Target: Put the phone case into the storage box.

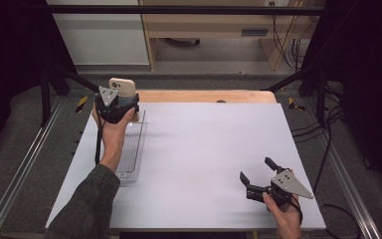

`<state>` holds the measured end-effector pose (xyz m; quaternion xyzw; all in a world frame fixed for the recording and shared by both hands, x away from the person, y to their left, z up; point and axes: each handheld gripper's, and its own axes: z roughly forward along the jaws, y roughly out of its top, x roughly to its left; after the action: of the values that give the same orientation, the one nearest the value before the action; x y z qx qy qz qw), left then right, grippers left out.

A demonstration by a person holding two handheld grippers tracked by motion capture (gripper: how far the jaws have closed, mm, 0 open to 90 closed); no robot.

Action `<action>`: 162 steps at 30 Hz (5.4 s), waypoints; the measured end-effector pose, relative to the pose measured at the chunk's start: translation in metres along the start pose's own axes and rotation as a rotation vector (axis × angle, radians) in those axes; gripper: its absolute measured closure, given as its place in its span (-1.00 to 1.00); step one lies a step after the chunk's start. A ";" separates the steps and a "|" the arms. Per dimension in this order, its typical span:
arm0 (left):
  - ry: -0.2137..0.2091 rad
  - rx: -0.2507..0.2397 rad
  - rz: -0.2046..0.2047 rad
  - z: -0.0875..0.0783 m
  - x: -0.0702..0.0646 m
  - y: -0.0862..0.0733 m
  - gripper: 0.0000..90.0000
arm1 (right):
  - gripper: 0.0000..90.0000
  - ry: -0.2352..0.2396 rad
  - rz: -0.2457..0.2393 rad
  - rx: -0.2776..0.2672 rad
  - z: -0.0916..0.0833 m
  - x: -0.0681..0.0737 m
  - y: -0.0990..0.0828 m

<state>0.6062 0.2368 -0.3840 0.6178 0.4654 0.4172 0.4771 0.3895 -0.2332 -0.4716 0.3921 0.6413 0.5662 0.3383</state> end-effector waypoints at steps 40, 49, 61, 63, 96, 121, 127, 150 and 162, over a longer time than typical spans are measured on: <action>-0.001 0.041 -0.049 0.005 0.006 -0.016 -0.77 | -0.94 0.008 0.004 0.000 -0.001 0.000 0.000; -0.012 0.049 -0.050 0.006 0.002 -0.018 -0.77 | -0.94 0.008 0.006 0.000 -0.001 -0.001 -0.001; -0.012 0.064 -0.032 0.010 -0.003 -0.023 -0.77 | -0.94 0.011 0.009 0.001 -0.001 -0.001 -0.001; -0.010 0.068 -0.040 0.011 -0.003 -0.024 -0.77 | -0.94 0.010 0.009 0.001 -0.001 -0.001 -0.001; 0.007 0.099 -0.009 0.019 -0.005 -0.034 -0.77 | -0.94 0.011 0.015 0.006 -0.002 -0.002 -0.001; 0.014 0.116 -0.015 0.021 -0.002 -0.040 -0.78 | -0.94 0.014 0.024 0.011 -0.001 -0.002 -0.002; 0.016 0.121 -0.018 0.022 -0.002 -0.041 -0.78 | -0.94 0.017 0.023 0.012 -0.001 -0.002 -0.002; 0.019 0.141 -0.011 0.024 -0.004 -0.044 -0.78 | -0.94 0.019 0.025 0.014 -0.001 -0.002 -0.002; 0.016 0.161 -0.021 0.026 -0.004 -0.047 -0.78 | -0.94 0.020 0.023 0.014 -0.001 -0.002 -0.002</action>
<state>0.6222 0.2328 -0.4351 0.6458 0.5077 0.3783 0.4267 0.3895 -0.2354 -0.4738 0.3962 0.6439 0.5695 0.3226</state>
